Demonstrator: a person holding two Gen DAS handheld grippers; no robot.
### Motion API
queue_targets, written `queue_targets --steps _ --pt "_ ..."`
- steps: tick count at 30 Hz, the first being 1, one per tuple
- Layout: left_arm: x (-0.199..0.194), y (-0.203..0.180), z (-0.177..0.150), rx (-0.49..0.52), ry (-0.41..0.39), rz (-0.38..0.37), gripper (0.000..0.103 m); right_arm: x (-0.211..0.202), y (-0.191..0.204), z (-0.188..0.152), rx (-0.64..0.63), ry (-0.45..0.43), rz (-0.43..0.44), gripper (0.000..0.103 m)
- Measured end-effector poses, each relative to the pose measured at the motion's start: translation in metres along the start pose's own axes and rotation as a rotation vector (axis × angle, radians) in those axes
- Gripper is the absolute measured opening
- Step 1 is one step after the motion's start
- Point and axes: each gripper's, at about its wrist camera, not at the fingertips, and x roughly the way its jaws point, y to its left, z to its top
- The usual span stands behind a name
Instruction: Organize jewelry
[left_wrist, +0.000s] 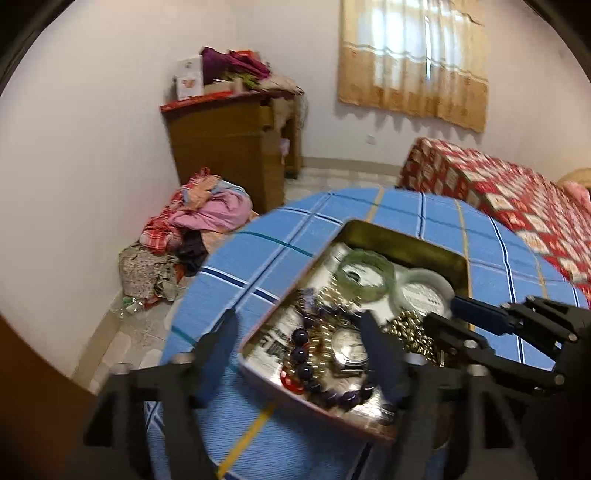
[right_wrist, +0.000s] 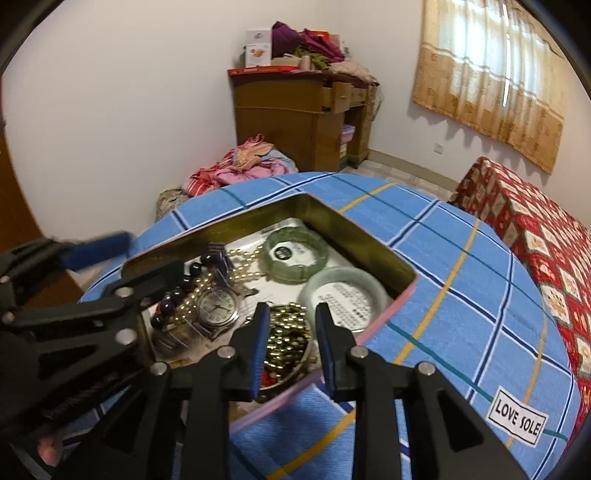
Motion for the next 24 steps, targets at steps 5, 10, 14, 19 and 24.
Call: queue_targets --steps 5,10,14,19,24 --pt "-0.007 0.007 0.0 -0.009 -0.007 0.033 0.075 -0.007 0.0 -0.001 0.0 -0.014 -0.02 0.062" --pt "-0.008 0.009 0.0 -0.007 0.001 0.05 0.075 -0.012 0.004 -0.001 -0.009 -0.021 -0.01 0.062" --pt "-0.011 0.009 0.0 -0.003 -0.002 0.05 0.075 -0.015 0.002 0.0 0.0 -0.028 -0.009 0.062" --pt "-0.014 0.009 0.001 -0.002 -0.003 0.05 0.075 -0.016 0.0 0.0 0.005 -0.031 -0.008 0.062" --pt "-0.016 0.009 0.002 -0.003 -0.004 0.051 0.075 -0.016 -0.001 0.0 0.006 -0.033 -0.008 0.062"
